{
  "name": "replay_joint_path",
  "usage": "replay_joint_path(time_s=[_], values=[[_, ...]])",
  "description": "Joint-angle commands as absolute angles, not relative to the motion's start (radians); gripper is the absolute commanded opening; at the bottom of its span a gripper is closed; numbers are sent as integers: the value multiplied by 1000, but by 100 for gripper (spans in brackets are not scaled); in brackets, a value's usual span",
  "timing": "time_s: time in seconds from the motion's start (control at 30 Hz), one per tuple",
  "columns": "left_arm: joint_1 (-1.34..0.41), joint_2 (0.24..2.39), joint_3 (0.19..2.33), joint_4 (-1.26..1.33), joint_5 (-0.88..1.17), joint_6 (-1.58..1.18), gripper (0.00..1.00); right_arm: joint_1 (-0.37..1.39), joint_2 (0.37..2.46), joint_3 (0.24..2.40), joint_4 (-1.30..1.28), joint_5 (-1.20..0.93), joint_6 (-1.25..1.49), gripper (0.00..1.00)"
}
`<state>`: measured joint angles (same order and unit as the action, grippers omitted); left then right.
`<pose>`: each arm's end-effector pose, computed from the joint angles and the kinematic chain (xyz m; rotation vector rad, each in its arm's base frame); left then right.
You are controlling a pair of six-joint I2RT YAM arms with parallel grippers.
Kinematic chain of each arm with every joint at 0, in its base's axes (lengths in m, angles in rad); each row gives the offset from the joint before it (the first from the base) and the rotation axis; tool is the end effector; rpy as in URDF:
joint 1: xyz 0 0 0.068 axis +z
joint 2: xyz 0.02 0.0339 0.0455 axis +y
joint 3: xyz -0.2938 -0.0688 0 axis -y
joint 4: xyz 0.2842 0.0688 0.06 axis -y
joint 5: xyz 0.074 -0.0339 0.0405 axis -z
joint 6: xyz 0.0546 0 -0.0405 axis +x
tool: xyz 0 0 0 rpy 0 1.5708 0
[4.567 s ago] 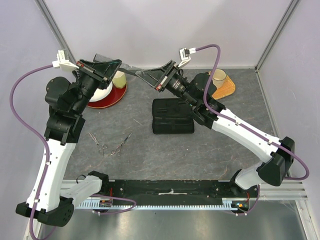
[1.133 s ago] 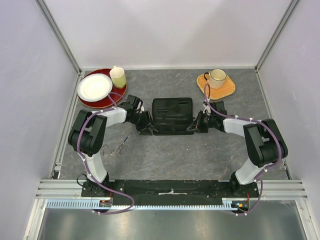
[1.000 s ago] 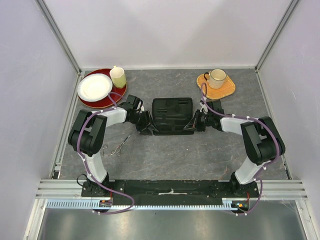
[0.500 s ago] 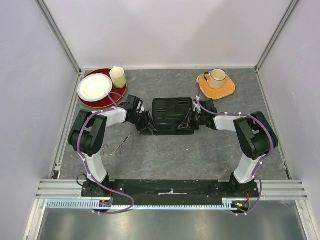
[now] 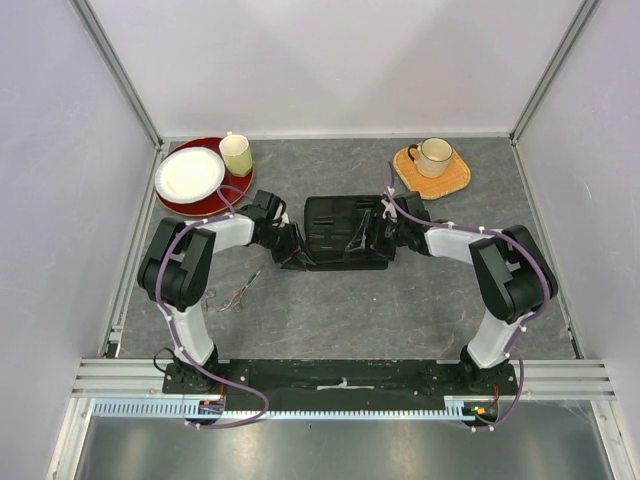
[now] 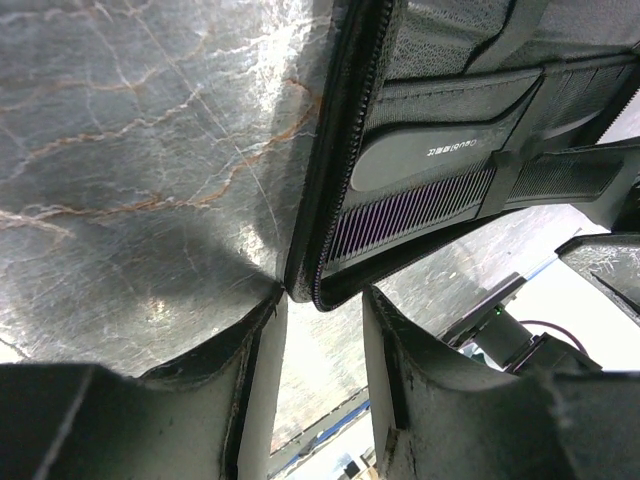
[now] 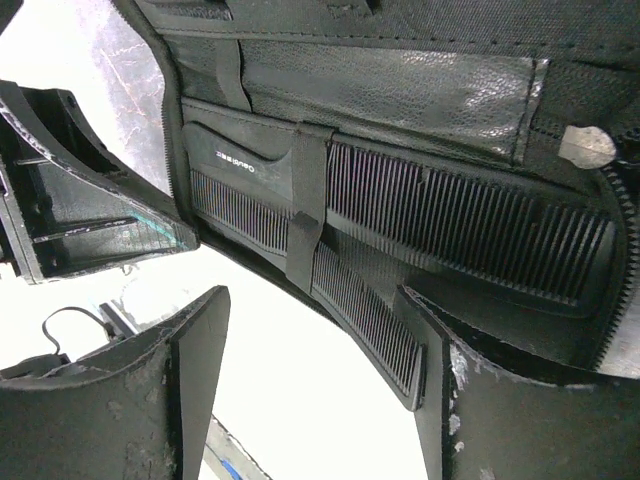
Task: Sort the hair-cutting tools
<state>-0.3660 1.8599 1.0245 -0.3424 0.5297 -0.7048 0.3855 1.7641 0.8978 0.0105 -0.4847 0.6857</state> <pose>0.3499 -0.1637 0.1127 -0.3365 2.9011 -0.9765 0.3485 0.1689 0.1318 0.1498 2.5800 1.0377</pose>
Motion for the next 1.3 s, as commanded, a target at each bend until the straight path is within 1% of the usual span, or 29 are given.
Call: replay_joint_path(time_s=[0.0,0.17,0.27,0.37,0.47,0.57,0.6,0.67,0.73,0.77,0.83,0.9,0.93,1.0,1.07,1.1,1.27], values=[[-373,1940,1003,-396,422,-646,45,364,1767,891,-149,-299,592,76],[-373,1934,1002,-396,414,-646,44,348,1730,893,-202,-272,578,76],[-373,1921,1006,-406,410,-647,44,345,1695,914,-250,-245,565,74],[-371,1891,1017,-422,394,-643,44,345,1623,949,-299,-224,554,73],[-371,1842,1034,-439,362,-634,45,347,1553,998,-348,-186,545,73],[-371,1772,1057,-468,295,-609,46,353,1499,1048,-388,-154,535,73],[-373,1754,1060,-489,244,-597,47,356,1490,1058,-394,-153,531,73],[-371,1698,1071,-511,189,-585,49,376,1473,1089,-403,-152,522,73],[-371,1665,1077,-561,91,-571,53,397,1470,1109,-408,-147,514,73],[-370,1639,1075,-580,59,-566,56,426,1470,1114,-407,-141,512,73],[-365,1614,1072,-644,-43,-568,59,457,1474,1126,-407,-124,512,73],[-359,1573,1052,-682,-139,-580,64,498,1488,1132,-406,-112,525,73],[-357,1556,1042,-711,-168,-583,68,509,1494,1134,-403,-112,528,73],[-351,1516,1002,-732,-231,-584,72,538,1509,1134,-402,-109,540,73],[-347,1508,957,-732,-299,-568,82,557,1517,1129,-396,-109,549,73],[-344,1517,950,-732,-314,-563,88,561,1520,1124,-394,-109,552,73],[-324,1583,953,-762,-293,-568,92,572,1523,1118,-393,-120,558,72]])
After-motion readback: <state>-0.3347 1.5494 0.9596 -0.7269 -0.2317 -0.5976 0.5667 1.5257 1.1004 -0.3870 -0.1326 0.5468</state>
